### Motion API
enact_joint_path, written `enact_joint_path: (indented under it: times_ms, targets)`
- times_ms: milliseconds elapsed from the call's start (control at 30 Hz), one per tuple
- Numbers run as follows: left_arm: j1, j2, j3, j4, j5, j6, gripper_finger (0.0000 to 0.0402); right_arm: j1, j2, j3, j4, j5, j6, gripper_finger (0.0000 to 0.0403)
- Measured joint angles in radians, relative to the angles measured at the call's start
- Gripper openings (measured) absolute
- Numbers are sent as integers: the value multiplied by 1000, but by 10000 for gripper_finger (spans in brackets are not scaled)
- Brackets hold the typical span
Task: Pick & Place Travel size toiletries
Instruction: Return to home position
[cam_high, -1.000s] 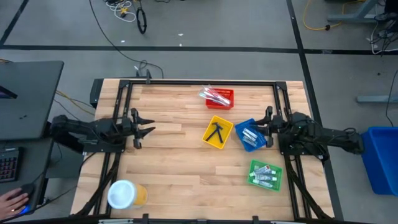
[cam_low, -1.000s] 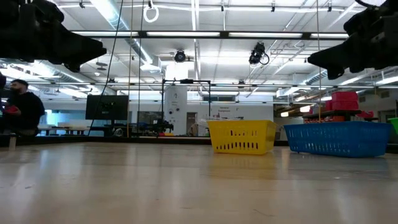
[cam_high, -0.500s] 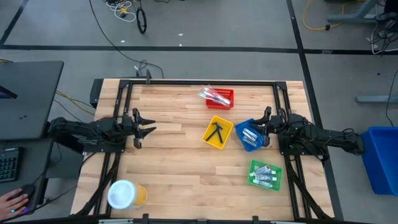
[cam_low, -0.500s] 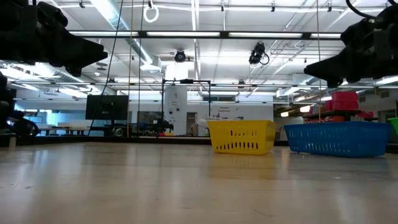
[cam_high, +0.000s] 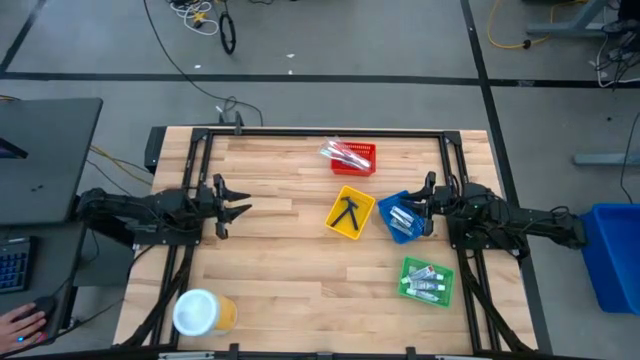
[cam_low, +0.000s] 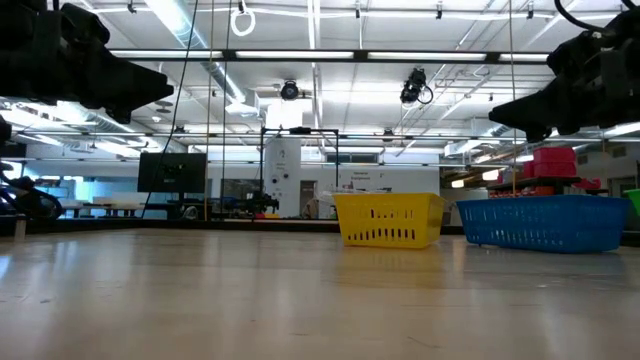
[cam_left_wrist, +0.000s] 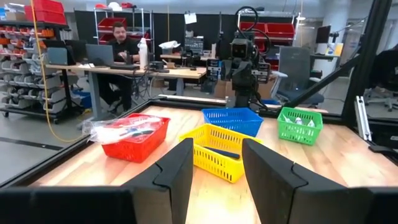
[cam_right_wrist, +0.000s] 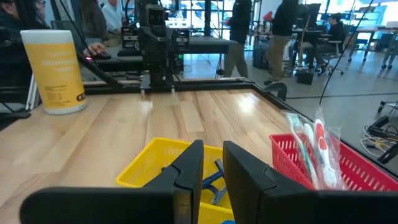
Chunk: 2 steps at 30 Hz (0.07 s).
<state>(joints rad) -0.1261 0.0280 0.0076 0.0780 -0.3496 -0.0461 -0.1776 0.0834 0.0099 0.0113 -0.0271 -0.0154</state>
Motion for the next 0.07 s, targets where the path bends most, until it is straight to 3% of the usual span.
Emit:
enact_joint_path:
  times_ms: [67]
  targets:
    - [0, 0, 0, 0, 0, -3, 145, 0, 0, 0, 0, 0, 0, 70]
